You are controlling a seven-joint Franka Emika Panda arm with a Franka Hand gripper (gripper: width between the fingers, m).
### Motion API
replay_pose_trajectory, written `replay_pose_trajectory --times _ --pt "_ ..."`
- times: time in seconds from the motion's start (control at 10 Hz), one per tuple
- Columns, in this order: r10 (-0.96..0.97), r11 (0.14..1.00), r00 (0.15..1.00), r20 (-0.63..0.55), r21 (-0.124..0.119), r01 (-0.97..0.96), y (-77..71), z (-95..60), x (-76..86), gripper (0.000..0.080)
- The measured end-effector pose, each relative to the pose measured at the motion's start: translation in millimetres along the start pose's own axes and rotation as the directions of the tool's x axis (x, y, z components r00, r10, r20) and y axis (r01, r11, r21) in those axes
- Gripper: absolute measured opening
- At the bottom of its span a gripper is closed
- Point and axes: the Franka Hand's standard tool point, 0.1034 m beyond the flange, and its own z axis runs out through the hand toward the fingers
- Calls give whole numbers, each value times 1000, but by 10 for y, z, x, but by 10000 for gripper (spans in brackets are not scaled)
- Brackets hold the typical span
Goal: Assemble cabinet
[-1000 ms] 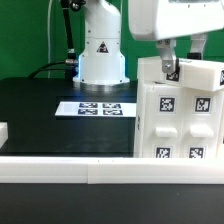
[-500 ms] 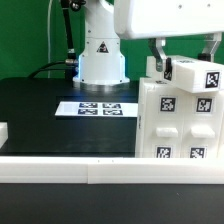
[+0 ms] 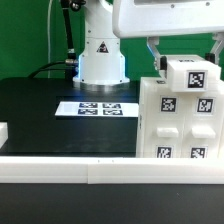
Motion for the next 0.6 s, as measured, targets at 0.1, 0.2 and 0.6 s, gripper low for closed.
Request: replay_pose_trajectory --times 0.1,0.2,0.6 --pt "20 1000 1000 -12 3 -20 -2 -3 20 558" --pt "75 997 997 -23 7 -75 -5 -6 38 558" --pt "266 964 964 -19 10 -266 -11 -5 32 558"
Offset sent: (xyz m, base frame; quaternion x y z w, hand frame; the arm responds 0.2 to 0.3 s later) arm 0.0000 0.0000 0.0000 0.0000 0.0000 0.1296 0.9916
